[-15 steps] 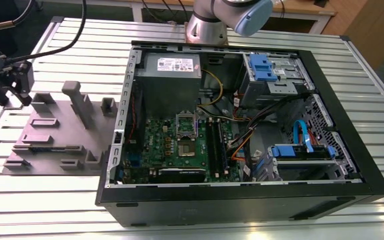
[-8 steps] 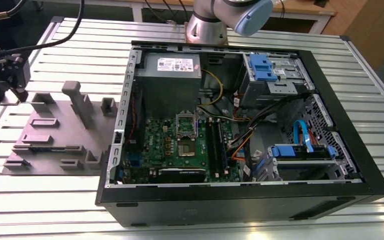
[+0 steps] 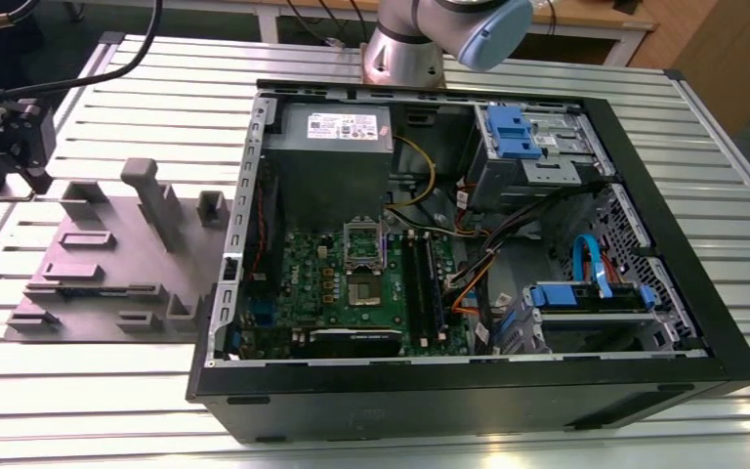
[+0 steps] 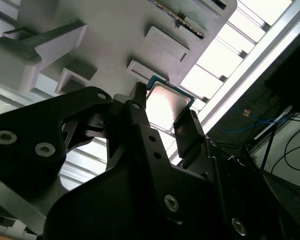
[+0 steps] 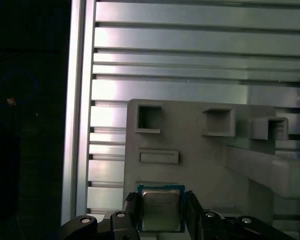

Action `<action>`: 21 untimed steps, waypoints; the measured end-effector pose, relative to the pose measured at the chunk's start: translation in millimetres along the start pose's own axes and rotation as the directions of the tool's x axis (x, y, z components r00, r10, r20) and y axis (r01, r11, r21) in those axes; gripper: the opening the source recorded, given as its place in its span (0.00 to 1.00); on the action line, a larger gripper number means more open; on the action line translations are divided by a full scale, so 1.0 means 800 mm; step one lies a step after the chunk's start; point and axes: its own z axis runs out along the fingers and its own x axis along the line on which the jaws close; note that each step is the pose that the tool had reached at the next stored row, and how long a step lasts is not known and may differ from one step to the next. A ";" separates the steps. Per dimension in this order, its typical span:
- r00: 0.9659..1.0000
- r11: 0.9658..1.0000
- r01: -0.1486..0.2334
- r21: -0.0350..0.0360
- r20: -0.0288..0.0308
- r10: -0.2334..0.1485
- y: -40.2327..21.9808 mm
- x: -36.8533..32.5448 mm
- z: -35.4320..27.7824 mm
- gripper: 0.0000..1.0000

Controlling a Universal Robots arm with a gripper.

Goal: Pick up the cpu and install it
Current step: 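Pick up the cpu and move it towards the insertion slot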

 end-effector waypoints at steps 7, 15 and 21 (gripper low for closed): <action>1.000 1.000 0.000 0.000 0.000 0.000 0.0002 0.0000 -0.0054 0.47; 1.000 1.000 0.000 0.000 0.000 0.000 0.0004 0.0000 -0.0094 0.47; 1.000 1.000 0.000 0.000 0.000 0.000 0.0006 0.0000 -0.0154 0.47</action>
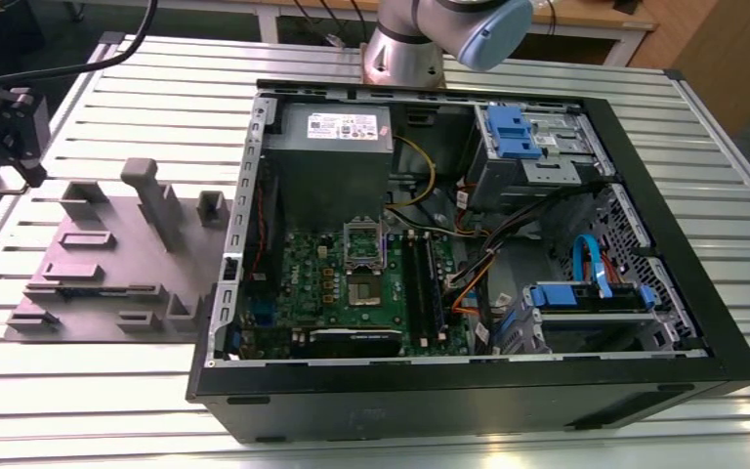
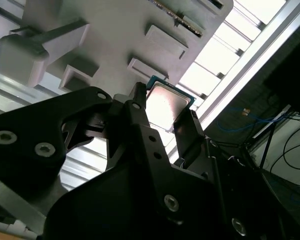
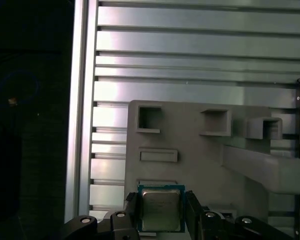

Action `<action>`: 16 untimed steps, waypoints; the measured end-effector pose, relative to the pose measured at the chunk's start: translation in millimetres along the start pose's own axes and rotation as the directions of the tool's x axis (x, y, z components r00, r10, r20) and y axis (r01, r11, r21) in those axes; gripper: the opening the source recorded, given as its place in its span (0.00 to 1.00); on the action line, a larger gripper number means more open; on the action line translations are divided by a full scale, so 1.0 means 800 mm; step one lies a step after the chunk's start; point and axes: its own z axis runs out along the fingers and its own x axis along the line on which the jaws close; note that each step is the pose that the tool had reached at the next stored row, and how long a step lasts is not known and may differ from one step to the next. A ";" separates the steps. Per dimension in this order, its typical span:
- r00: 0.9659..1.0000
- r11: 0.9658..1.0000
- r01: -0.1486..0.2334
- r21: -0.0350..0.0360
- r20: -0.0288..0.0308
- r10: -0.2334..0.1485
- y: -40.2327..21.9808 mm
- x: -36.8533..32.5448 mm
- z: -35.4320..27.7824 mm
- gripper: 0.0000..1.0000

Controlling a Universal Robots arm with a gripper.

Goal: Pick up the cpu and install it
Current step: 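Pick up the cpu and move it towards the insertion slot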

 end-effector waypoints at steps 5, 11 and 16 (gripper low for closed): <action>1.000 1.000 0.000 0.000 0.000 0.000 0.0004 0.0000 -0.0100 0.47; 1.000 1.000 0.000 0.000 0.000 0.000 0.0009 0.0000 -0.0242 0.47; 1.000 1.000 0.000 0.000 0.000 0.000 0.0010 -0.0001 -0.0254 0.47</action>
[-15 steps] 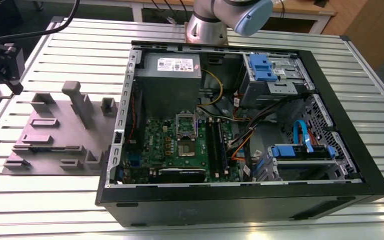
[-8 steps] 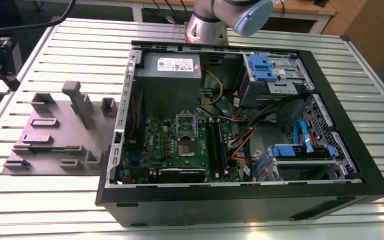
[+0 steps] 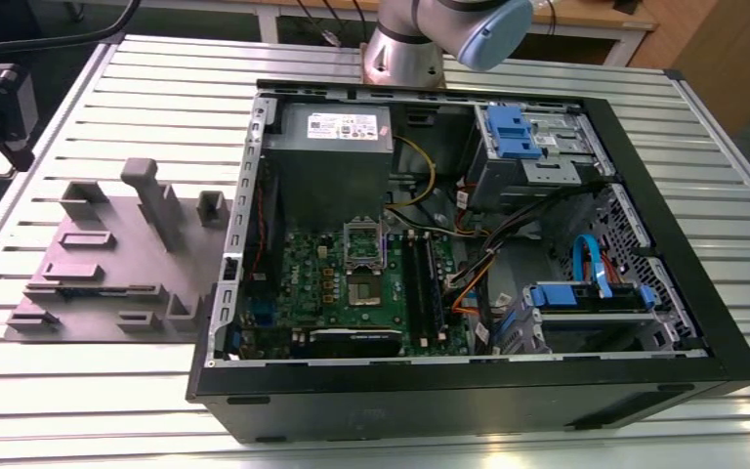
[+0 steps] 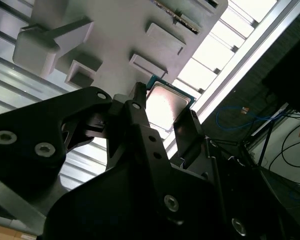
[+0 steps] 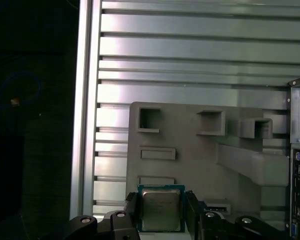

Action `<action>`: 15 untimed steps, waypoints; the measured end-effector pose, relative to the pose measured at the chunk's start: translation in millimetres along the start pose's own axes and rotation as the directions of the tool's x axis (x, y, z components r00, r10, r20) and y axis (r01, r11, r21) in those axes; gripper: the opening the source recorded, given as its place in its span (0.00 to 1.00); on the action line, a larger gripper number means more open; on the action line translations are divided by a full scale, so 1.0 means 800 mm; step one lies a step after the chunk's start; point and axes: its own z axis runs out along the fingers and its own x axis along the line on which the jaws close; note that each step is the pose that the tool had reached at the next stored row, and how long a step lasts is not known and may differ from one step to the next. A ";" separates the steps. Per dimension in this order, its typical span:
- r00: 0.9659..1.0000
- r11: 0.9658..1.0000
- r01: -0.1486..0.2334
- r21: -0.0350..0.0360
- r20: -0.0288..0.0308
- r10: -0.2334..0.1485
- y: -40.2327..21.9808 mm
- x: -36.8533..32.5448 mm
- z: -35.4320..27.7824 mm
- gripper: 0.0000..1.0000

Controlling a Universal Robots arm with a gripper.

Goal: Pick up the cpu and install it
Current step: 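Pick up the cpu and move it towards the insertion slot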

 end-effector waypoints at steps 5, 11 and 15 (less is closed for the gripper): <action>1.000 1.000 0.000 0.000 0.000 0.000 0.0002 0.0000 -0.0043 0.47; 1.000 1.000 0.000 0.000 0.000 0.000 0.0004 0.0000 -0.0102 0.47; 1.000 1.000 0.000 0.000 0.000 0.000 0.0004 0.0000 -0.0111 0.47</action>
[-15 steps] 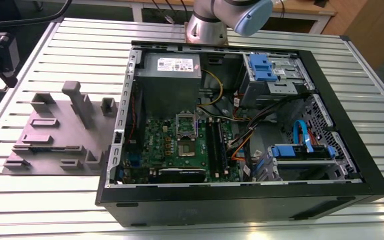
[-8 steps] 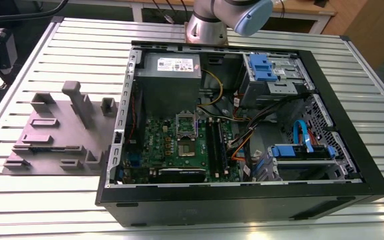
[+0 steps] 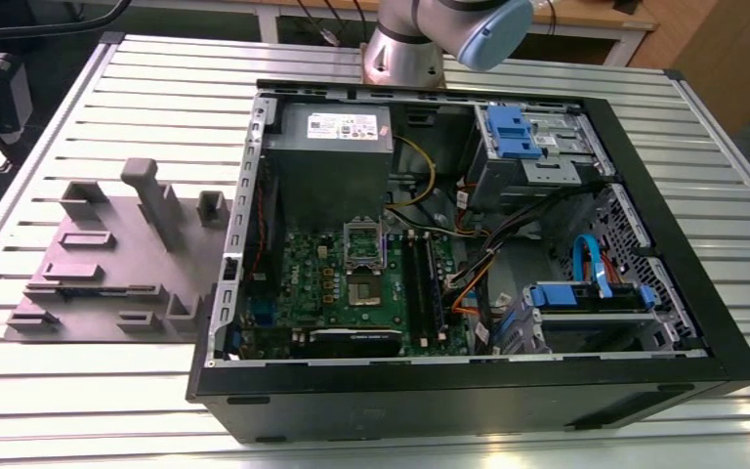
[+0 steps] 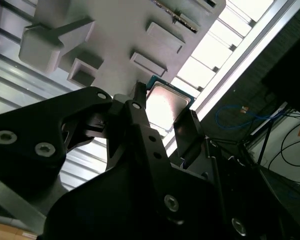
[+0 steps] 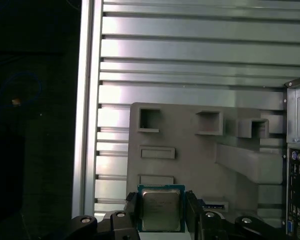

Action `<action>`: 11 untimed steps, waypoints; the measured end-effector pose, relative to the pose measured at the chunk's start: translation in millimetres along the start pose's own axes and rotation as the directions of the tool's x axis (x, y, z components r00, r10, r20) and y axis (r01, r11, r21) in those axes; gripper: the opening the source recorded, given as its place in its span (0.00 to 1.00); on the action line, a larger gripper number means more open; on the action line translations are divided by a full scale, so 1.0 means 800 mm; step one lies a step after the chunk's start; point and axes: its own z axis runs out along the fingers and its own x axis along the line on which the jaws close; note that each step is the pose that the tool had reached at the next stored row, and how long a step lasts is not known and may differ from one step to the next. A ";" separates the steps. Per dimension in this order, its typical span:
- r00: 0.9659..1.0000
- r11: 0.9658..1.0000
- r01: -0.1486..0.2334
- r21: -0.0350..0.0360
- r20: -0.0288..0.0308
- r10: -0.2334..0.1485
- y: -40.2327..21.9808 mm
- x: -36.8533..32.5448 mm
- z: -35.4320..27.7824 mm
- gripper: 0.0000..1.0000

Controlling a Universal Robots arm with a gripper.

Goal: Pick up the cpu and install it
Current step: 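Pick up the cpu and move it towards the insertion slot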

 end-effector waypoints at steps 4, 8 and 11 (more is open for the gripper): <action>1.000 1.000 0.000 0.000 0.000 0.000 0.0003 0.0000 -0.0085 0.47; 1.000 1.000 0.000 0.000 0.000 0.000 0.0006 0.0000 -0.0145 0.47; 1.000 1.000 0.000 0.000 0.000 0.000 0.0006 0.0000 -0.0148 0.47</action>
